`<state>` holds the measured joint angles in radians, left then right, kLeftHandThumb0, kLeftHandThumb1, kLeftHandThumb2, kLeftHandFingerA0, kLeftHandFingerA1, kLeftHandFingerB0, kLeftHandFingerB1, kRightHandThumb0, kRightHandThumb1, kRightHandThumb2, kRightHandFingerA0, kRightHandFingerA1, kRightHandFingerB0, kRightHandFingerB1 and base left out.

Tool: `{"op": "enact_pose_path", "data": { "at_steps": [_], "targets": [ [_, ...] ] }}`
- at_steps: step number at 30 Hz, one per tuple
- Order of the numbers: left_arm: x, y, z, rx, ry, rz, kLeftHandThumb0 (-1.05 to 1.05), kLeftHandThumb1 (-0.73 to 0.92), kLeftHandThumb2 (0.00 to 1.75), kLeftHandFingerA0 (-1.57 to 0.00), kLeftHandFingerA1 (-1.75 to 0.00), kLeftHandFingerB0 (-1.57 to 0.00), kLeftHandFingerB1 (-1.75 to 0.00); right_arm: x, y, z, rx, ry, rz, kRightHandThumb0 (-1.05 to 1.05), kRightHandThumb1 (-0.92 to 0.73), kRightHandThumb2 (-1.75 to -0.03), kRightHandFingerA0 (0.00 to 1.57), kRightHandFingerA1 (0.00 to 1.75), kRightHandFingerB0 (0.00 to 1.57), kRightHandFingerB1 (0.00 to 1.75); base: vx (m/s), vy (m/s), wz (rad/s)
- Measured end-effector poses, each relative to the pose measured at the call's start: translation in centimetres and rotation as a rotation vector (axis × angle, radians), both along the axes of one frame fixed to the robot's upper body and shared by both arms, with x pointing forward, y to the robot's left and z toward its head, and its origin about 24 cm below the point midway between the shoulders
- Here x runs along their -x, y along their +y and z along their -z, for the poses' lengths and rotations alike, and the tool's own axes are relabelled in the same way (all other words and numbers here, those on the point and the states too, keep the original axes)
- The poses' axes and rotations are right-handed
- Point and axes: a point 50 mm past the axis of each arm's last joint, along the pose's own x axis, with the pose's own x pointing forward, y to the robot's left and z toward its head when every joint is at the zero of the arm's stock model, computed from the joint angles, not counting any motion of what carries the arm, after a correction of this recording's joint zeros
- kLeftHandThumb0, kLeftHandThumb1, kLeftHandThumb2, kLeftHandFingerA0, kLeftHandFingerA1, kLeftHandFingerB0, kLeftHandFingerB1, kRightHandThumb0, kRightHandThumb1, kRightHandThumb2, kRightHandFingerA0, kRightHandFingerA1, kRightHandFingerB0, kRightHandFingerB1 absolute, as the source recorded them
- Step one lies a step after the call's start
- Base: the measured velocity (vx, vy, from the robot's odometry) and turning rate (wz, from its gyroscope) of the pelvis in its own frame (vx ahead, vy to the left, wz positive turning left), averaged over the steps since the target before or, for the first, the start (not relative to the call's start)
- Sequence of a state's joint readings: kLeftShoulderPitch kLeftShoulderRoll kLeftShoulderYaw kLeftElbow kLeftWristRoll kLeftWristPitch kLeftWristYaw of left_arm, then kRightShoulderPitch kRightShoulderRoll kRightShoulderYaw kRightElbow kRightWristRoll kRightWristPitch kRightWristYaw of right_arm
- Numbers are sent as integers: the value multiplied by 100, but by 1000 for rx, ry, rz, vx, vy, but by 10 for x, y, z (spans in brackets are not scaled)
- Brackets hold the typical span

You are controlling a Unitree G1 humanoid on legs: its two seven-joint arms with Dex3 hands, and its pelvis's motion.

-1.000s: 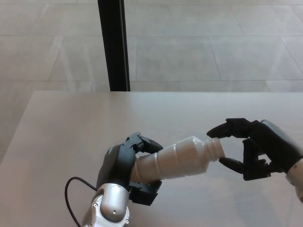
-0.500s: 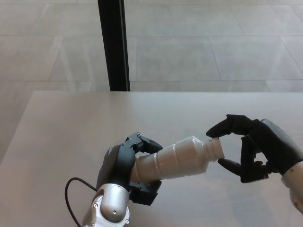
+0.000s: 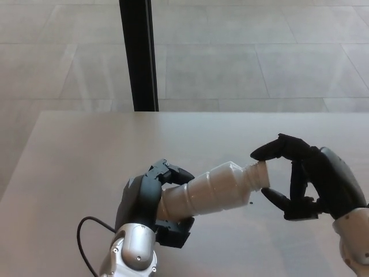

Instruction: The robot uses its left hand to to lift the bottle kept on the middle of the desk and tilts it towards its right hand. It then uses its right hand to rotate its cap to open it and places the bottle and cap back on the desk

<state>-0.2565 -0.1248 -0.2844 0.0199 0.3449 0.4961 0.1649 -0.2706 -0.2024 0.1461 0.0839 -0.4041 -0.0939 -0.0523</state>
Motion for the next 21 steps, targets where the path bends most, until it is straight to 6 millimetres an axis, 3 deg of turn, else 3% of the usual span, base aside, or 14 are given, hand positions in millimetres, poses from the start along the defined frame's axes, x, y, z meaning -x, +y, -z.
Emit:
{"op": "enact_pose_path", "data": {
  "at_steps": [1,2,5,6,7,9,10,14,15,19,21],
  "targets": [
    [0,0,0,1,-1,0,9,64,128,-89,-175,-70,-157,0,0,0,2,-9,3,-19,-52,-104,100,172,83,106,0,0,0],
    [0,0,-1,2,-2,-1,3,64,130,-105,-175,-79,-142,0,0,0,5,-22,6,-20,-54,-103,100,173,82,108,0,0,0],
    [0,-1,-1,6,-4,-1,3,65,127,-104,-175,-77,-141,1,-1,0,13,-54,13,-22,-58,-100,102,173,83,108,0,0,0],
    [0,-2,-1,8,-4,-1,3,63,131,-104,-175,-79,-142,1,-1,0,16,-65,14,-30,-60,-110,126,134,87,99,0,0,0],
    [-1,-2,-2,9,-5,-1,3,64,127,-104,-175,-77,-140,1,-1,0,21,-77,14,-25,-65,-91,109,172,85,108,0,0,0],
    [-1,-3,-2,12,-7,0,3,64,127,-104,-175,-77,-140,2,-3,-1,36,-101,14,-25,-65,-91,109,172,85,108,0,0,0],
    [-1,-3,-2,13,-7,-1,4,61,131,-105,-175,-78,-140,2,-4,-1,41,-108,15,-23,-53,-99,107,168,90,105,0,0,0],
    [-1,-3,-2,13,-7,2,2,61,133,-103,-175,-80,-142,3,-11,-2,79,-149,19,-27,-62,-89,109,166,90,102,0,0,0],
    [0,-4,-2,13,-7,4,8,61,128,-86,-175,-69,-155,3,-13,-2,88,-160,17,-21,-56,-98,109,166,88,107,0,0,0],
    [0,-4,-2,14,-6,7,9,59,130,-88,-175,-69,-156,4,-21,-3,113,-189,20,-15,-51,-102,106,166,90,108,0,0,0],
    [0,-5,-2,13,-5,8,8,59,132,-88,-175,-71,-158,5,-27,-4,129,-209,26,-15,-51,-95,104,164,92,99,0,0,0]
  ]
}}
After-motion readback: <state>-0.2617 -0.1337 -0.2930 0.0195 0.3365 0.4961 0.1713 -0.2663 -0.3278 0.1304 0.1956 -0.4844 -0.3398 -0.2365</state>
